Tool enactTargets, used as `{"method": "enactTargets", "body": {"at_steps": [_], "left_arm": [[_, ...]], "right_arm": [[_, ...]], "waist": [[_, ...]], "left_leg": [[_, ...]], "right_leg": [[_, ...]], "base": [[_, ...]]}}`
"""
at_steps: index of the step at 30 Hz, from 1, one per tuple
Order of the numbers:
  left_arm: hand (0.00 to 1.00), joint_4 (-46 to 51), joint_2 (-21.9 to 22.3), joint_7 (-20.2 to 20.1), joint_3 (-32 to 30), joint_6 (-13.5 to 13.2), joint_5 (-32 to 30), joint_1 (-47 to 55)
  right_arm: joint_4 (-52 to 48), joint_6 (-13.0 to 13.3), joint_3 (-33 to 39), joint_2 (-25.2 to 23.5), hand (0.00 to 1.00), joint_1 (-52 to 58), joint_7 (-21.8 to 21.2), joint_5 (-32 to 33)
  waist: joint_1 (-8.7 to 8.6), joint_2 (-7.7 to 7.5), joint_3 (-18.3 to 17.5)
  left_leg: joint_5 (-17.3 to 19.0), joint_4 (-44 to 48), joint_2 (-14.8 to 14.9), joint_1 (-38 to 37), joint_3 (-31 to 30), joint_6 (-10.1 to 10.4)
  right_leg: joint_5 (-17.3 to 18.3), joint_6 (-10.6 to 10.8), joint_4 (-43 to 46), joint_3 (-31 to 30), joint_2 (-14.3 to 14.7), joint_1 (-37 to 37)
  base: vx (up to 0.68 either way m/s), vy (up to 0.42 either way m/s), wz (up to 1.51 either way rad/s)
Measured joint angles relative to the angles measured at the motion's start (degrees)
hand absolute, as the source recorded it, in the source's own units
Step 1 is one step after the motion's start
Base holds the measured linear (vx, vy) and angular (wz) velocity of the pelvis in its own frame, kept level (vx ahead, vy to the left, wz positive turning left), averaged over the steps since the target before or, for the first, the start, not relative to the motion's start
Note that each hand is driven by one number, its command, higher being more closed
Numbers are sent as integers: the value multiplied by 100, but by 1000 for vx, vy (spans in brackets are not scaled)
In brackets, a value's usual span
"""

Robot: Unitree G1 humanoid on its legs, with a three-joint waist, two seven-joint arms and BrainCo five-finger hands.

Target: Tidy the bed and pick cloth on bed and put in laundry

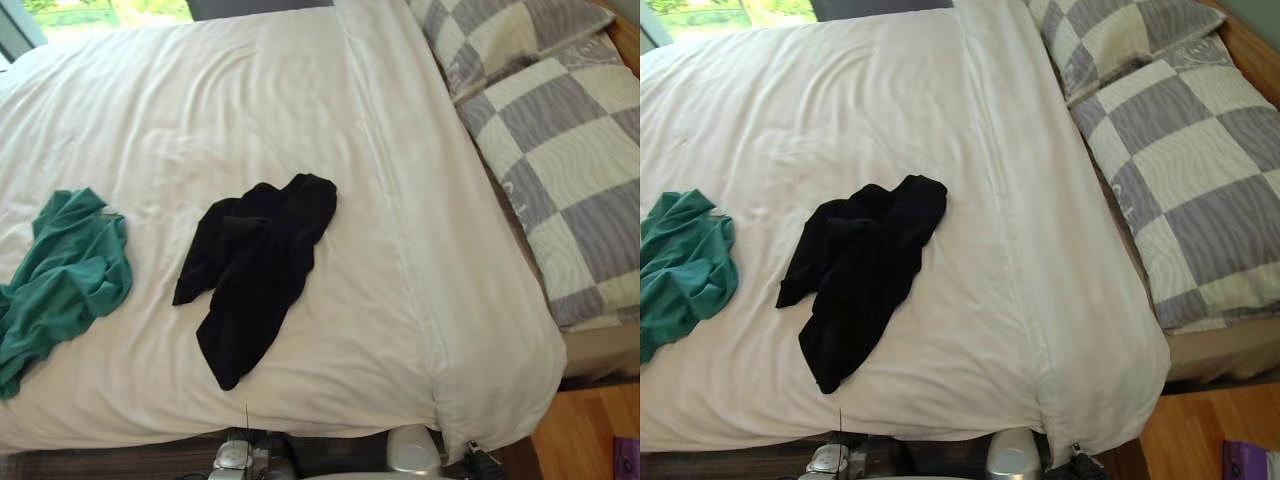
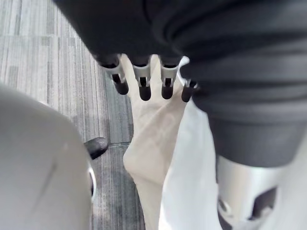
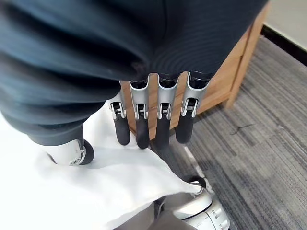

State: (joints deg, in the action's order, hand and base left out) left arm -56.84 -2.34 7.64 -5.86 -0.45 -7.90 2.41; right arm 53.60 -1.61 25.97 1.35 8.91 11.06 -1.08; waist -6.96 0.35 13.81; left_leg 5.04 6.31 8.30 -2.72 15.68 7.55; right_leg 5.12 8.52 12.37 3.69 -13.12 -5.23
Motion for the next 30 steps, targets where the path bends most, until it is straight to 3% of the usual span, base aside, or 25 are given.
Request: {"method": "enactTargets", "body": {"at_steps": [1, 4, 5, 6, 7, 8, 9, 10, 11, 12, 14, 15, 16, 17, 18, 19, 20, 21, 22, 23, 24, 25, 26, 28, 30], "left_arm": [[0, 4, 10, -14, -5, -6, -1, -3], [0, 62, -25, -4, -383, 12, 60, -81], [0, 62, -51, 3, -464, 14, 66, -67], [0, 62, -76, 13, -582, 24, 66, -64], [0, 46, -87, 12, -599, 29, 64, -74], [0, -6, -135, 15, -625, 38, 64, -106], [0, -11, -238, 17, -770, 134, 48, -83], [0, -11, -247, 20, -794, 148, 48, -71], [0, 31, -257, 32, -854, 180, 60, -28], [0, 78, -268, 92, -890, 163, 59, -12], [0, 74, -258, 173, -948, 137, 107, 13], [0, 44, -201, 246, -941, 123, 171, 15], [0, 12, -168, 261, -935, 118, 195, 20], [0, 13, -226, 271, -915, 98, 357, -2], [0, 8, -307, 317, -862, 68, 384, -21], [0, -9, -444, 394, -676, 55, 388, -102], [0, -91, -481, 432, -503, 54, 416, -130], [0, -100, -427, 479, -426, 52, 461, -146], [0, -136, -434, 530, -190, 66, 438, -165], [0, -219, -442, 518, 30, 76, 362, -198], [0, -221, -447, 520, 145, 76, 326, -206], [0, -221, -464, 517, 335, 71, 292, -248], [0, -221, -441, 508, 422, 70, 270, -325], [0, -222, -298, 490, 457, 73, 260, -459], [0, -220, -235, 479, 550, 108, 193, -486]], "right_arm": [[151, -7, -3, 65, 0, -10, -35, 3], [392, -101, 32, 167, 0, -6, -126, 32], [408, -106, 103, 168, 0, -15, -124, 49], [396, -104, 130, 173, 0, -37, -122, 54], [380, -103, 166, 198, 0, -46, -121, 57], [386, -118, 262, 179, 0, -88, -121, 63], [340, -109, 457, 137, 0, -100, -122, 64], [343, -109, 473, 138, 0, -98, -119, 64], [350, -106, 488, 193, 0, -45, -118, 61], [356, -106, 454, 284, 0, -42, -118, 50], [358, -103, 436, 401, 0, -61, -123, 40], [405, -99, 431, 455, 0, -28, -119, 34], [433, -99, 420, 471, 0, 5, -117, 30], [704, -115, 404, 286, 0, -1, -125, -4], [837, -117, 389, 126, 0, 44, -161, -15], [957, -125, 389, -144, 0, 97, -195, -43], [963, -131, 418, -283, 0, 64, -121, -65], [960, -139, 409, -298, 0, -8, -93, -76], [933, -139, 368, -207, 0, -107, -23, -84], [895, -115, 178, -122, 0, -141, 5, -120], [885, -115, 63, -100, 0, -144, 7, -126], [869, -112, -122, -116, 0, -163, 13, -129], [831, -114, -193, -117, 0, -166, 16, -133], [665, -108, -276, -106, 0, -176, 19, -179], [504, -90, -281, -102, 0, -143, 24, -183]], "waist": [[-5, 75, 15], [-10, 63, 133], [10, 20, 145], [-8, 127, 68], [-29, 217, 54], [-9, 190, 106], [-1, 43, 159], [-1, 20, 157], [4, -26, 133], [16, -30, 130], [37, -12, 101], [67, 30, 46], [84, 45, -31], [89, -330, -173], [103, -422, -298], [96, -519, -457], [171, -563, -435], [235, -630, -434], [318, -610, -385], [300, -487, -336], [297, -411, -324], [280, -335, -291], [266, -335, -291], [198, -322, -140], [113, -275, 22]], "left_leg": [[241, 674, 81, 273, -195, 33], [244, 2577, 406, 1032, 194, 87], [253, 2581, 523, 958, 642, 92], [556, 2138, 643, 805, 1313, 35], [716, 1978, 696, 789, 1472, -157], [697, 2023, 695, 819, 1530, -286], [711, 2372, 894, 958, 1390, -305], [709, 2407, 945, 985, 1313, -303], [689, 2528, 1213, 1147, 776, -265], [616, 2585, 1506, 1281, 200, -144], [447, 2561, 1762, 1334, -799, 100], [182, 2368, 1797, 1224, -1283, 103], [427, 2232, 1712, 1078, -1386, 560], [968, 2569, 1275, 1141, -1311, 702], [1046, 2857, 1164, 1355, -1328, 711], [1371, 3341, 1138, 1630, -1394, 723], [1507, 3365, 1021, 1524, -1170, 670], [1520, 3246, 931, 1379, -888, 555], [1429, 2878, 849, 965, -359, 309], [1293, 2495, 831, 707, -74, 138], [1195, 2260, 801, 568, 38, 69], [935, 1721, 624, 321, 269, -55], [763, 1381, 399, 233, 342, -158], [635, 1127, 79, 147, 247, -270], [599, 1064, -111, 41, 55, -324]], "right_leg": [[189, 2, 155, 114, -26, 64], [443, 26, 522, 608, -333, 553], [487, 37, 516, 717, -414, 694], [506, 67, 478, 870, -399, 736], [497, 62, 488, 961, -379, 707], [487, 73, 518, 969, -444, 691], [428, 109, 512, 977, -681, 682], [415, 134, 518, 965, -713, 676], [399, 166, 528, 893, -836, 632], [359, 245, 540, 716, -932, 530], [195, 561, 441, 399, -1078, 404], [145, 586, 375, 240, -1164, 387], [107, 597, 330, 192, -1295, 397], [-158, 547, 74, -24, -1672, 500], [-468, 432, -84, -89, -1732, 511], [-1478, 396, -246, -128, -1755, 486], [-2318, 126, -211, -61, -1886, 217], [-2860, -147, -144, 133, -2015, -45], [-2698, -889, 619, 835, -2071, -719], [-1637, -551, 1258, 1341, -1791, -913], [-1266, -395, 1487, 1613, -1570, -925], [-742, -319, 1837, 2165, -1090, -913], [-253, -382, 2026, 2578, -832, -805], [429, -461, 1941, 2722, -493, -462], [542, -547, 1623, 2175, -341, -167]], "base": [[-9, -11, 108], [-27, 13, 95], [-50, 79, 75], [-40, 77, 57], [6, 69, 51], [-3, 93, 24], [-3, 93, 9], [-15, 100, -3], [-1, 159, -20], [3, 245, -31], [38, 597, -52], [54, 715, -48], [76, 689, -21], [64, 566, 5], [49, 664, 27], [-8, 651, 4], [-39, 689, -29], [-78, 691, -121], [-116, 567, -137], [-154, 495, -124], [-186, 411, -67], [-185, 360, -33], [-132, 322, -15], [-75, 209, 34], [-73, 136, 52]]}}
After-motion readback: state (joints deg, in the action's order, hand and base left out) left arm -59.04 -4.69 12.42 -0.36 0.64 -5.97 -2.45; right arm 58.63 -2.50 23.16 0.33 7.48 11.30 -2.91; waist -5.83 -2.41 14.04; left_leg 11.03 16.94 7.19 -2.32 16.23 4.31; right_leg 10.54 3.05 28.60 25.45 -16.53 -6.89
